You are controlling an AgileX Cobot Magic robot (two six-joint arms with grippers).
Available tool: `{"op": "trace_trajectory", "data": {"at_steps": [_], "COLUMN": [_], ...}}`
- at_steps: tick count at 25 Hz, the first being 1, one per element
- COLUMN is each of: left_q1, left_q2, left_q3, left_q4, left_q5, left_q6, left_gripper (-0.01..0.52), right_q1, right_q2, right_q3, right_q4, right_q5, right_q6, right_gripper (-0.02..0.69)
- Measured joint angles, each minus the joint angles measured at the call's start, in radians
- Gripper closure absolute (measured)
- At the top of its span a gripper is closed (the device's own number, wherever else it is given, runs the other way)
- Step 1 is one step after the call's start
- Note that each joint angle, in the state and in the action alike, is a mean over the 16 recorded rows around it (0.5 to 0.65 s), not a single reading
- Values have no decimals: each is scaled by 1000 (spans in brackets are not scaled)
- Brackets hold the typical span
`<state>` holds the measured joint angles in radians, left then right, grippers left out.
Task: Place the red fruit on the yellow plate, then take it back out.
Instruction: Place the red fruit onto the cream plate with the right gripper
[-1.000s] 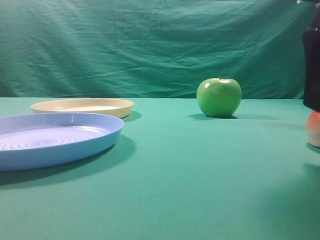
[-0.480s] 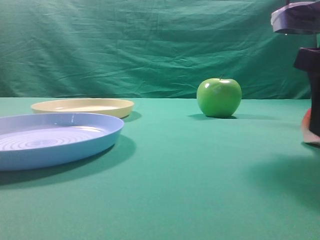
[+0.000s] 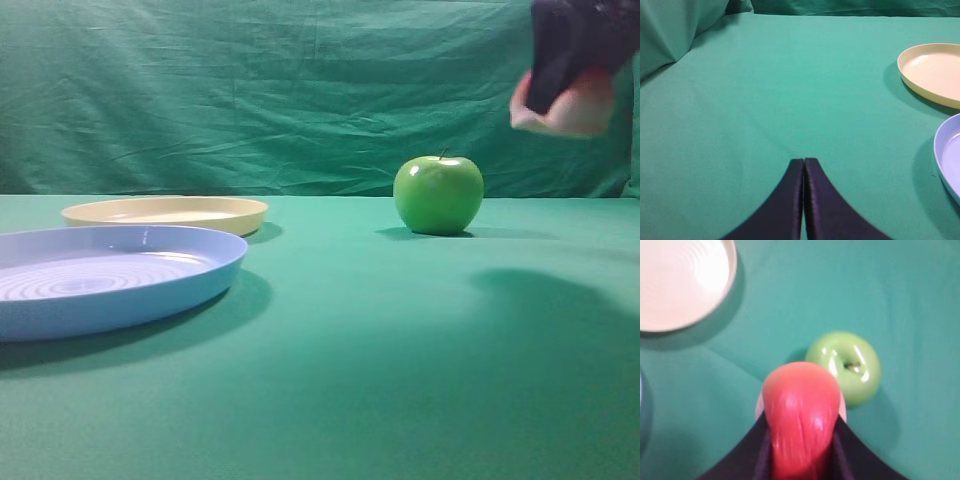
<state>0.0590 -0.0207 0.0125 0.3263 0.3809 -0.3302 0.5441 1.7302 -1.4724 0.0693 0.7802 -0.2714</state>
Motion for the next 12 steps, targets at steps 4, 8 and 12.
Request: {"op": "trace_trajectory", "data": {"at_steps": [4, 8, 12], "left_q1": [0, 0, 0], "left_q2": [0, 0, 0], "left_q3": [0, 0, 0], "left_q4": [0, 0, 0], "left_q5": [0, 0, 0], "left_q6": [0, 0, 0], "left_gripper": [514, 514, 514], "right_q1": [76, 145, 198], "right_q2": [109, 245, 383], "right_q3": [-156, -300, -417], "right_q4": [0, 0, 2], "right_q5": [3, -7, -39], "right_q6": [-14, -29, -45], "right_gripper": [485, 487, 487]}}
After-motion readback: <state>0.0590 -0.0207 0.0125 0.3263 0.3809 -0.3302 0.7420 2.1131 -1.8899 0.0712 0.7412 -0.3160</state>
